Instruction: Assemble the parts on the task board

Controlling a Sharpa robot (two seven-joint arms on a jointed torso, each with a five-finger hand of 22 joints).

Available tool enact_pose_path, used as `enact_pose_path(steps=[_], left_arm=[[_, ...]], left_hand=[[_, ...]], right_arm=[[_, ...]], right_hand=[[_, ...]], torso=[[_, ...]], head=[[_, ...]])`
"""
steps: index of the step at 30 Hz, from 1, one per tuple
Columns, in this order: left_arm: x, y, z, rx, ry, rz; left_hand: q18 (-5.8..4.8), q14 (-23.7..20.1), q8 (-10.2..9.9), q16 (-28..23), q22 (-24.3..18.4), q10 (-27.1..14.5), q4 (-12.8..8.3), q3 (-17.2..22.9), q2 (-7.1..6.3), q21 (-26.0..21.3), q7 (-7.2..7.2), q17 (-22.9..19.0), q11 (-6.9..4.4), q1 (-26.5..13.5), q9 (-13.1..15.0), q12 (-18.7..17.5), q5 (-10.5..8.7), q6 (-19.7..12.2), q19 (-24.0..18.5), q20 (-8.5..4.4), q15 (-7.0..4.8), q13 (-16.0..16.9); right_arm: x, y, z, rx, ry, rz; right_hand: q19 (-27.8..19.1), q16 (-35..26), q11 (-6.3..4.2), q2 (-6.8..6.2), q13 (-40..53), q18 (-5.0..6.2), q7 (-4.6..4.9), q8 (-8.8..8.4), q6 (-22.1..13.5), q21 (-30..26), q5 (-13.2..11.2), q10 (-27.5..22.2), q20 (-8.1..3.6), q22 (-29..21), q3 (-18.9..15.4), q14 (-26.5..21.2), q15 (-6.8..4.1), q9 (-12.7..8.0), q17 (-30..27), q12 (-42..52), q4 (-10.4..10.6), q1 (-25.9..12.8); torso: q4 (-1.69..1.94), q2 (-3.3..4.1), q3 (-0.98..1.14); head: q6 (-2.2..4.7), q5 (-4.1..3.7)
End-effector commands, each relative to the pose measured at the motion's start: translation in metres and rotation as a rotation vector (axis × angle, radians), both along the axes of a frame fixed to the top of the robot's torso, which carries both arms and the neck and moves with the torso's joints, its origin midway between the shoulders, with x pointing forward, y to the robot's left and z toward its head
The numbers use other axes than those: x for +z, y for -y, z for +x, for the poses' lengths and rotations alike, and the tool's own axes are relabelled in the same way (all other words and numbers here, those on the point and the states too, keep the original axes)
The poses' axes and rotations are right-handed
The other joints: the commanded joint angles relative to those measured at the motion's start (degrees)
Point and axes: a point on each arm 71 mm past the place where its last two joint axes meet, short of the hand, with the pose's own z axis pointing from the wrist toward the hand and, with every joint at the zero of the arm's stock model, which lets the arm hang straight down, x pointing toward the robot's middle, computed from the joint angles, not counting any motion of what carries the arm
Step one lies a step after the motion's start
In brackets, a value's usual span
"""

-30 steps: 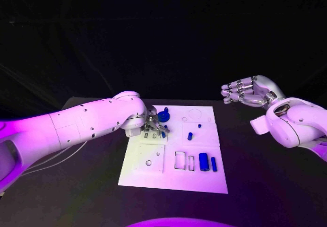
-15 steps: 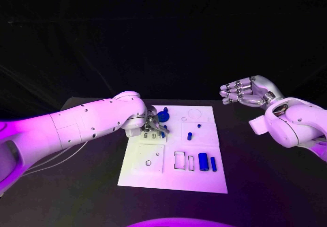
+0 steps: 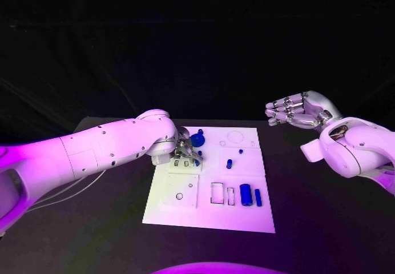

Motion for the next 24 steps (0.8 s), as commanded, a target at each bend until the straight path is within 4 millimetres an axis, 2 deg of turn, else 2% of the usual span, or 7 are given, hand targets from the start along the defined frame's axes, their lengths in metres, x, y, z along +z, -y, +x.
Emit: enact_pose_path(steps=[1,7,20,24], left_arm=[[-0.0002,0.0016,-0.0011,-0.013,-0.011,0.004],[-0.0001,0.0012,-0.0011,-0.007,-0.011,-0.004],[-0.0006,0.0028,-0.0002,-0.007,-0.014,-0.007],[-0.0006,0.0030,-0.0001,-0.006,-0.014,-0.008]], left_hand=[[-0.99,-0.28,0.47,-0.11,0.23,0.20,-0.39,0.72,0.19,0.31,-0.09,0.05,-0.09,1.72,0.39,0.48,0.15,-0.60,0.21,-0.09,-0.32,0.07],[-1.00,-0.28,0.84,-0.13,0.37,0.16,-0.88,2.13,0.62,0.40,-0.22,0.07,-0.20,4.07,0.99,0.65,0.23,-1.04,0.17,-0.08,-0.39,0.25],[-1.03,-0.28,0.93,-0.14,0.53,0.19,-0.87,2.58,0.77,0.48,-0.23,0.08,-0.22,4.57,1.15,0.73,0.24,-1.14,0.21,-0.08,-0.40,0.34],[-1.03,-0.28,1.00,-0.16,0.56,0.10,-1.23,3.47,0.83,0.50,-0.35,0.08,-0.32,5.78,1.35,0.62,0.31,-1.34,0.18,-0.09,-0.47,0.21]], right_arm=[[-0.0008,-0.0021,-0.0006,0.016,-0.010,0.000],[-0.0007,-0.0020,-0.0008,0.016,-0.009,0.000],[-0.0008,-0.0017,-0.0010,0.017,-0.011,-0.001],[-0.0008,-0.0014,-0.0010,0.018,-0.012,-0.001]], right_hand=[[-0.43,-0.14,-0.01,0.45,-0.07,0.87,0.17,-0.17,-0.12,-0.26,0.30,-0.50,-0.07,-0.10,-0.29,-0.40,-0.17,-0.05,-0.07,-0.16,0.07,-0.15],[-0.46,-0.12,0.03,0.49,-0.07,0.87,0.23,-0.16,-0.14,-0.25,0.40,-0.49,-0.05,-0.17,-0.31,-0.40,-0.16,-0.05,-0.11,-0.14,0.05,-0.13],[-0.48,-0.11,0.05,0.55,-0.06,0.88,0.28,-0.15,-0.16,-0.23,0.53,-0.48,-0.04,-0.25,-0.31,-0.39,-0.15,-0.05,-0.16,-0.11,0.01,-0.09],[-0.48,-0.11,0.05,0.55,-0.06,0.88,0.28,-0.15,-0.16,-0.23,0.53,-0.48,-0.04,-0.25,-0.31,-0.39,-0.15,-0.05,-0.16,-0.11,0.01,-0.09]], torso=[[0.01,-0.02,0.01],[-0.02,0.01,0.07],[0.03,-0.04,0.08],[0.04,0.01,0.08]], head=[[-0.10,0.01],[-0.15,0.05],[-0.21,0.12],[-0.19,0.08]])
